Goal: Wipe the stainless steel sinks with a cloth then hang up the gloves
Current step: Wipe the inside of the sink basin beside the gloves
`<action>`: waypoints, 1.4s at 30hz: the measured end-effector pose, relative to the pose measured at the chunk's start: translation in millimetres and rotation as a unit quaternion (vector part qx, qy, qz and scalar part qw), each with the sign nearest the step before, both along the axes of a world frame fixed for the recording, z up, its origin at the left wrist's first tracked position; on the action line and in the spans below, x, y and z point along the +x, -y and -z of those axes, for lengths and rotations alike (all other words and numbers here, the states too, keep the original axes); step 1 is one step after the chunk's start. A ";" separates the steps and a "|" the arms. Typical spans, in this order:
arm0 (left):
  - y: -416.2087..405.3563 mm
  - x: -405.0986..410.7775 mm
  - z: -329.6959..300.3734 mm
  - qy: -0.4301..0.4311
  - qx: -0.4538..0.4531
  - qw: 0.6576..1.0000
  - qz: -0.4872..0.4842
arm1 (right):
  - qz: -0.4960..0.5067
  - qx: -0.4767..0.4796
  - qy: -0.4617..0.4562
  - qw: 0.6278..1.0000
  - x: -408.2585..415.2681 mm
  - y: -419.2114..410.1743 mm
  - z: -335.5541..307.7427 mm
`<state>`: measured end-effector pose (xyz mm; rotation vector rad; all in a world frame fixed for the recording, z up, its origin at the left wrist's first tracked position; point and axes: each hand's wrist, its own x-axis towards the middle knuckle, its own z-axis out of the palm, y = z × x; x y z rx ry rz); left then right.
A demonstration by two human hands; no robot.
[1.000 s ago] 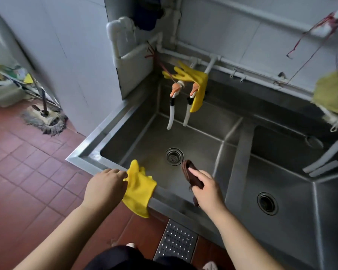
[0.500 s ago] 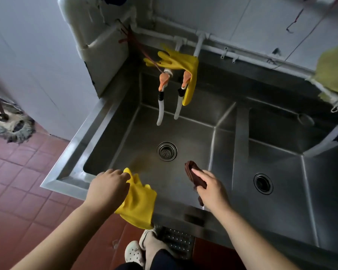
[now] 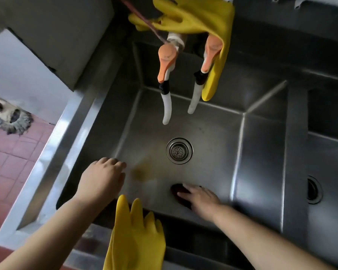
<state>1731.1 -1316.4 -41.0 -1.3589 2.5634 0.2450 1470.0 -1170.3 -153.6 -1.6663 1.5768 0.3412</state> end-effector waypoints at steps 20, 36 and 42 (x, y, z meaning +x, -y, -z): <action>49.2 -10.8 87.6 0.040 0.018 0.999 0.018 | -0.100 -0.236 -0.087 0.963 61.8 180.8 123.7; 56.8 -6.3 116.9 0.084 0.090 0.992 -0.015 | 0.184 -0.217 -0.241 0.928 -106.3 169.8 127.7; 56.4 -11.6 110.7 0.068 0.097 0.993 -0.020 | 0.116 -0.180 -0.258 0.942 -74.8 60.3 112.5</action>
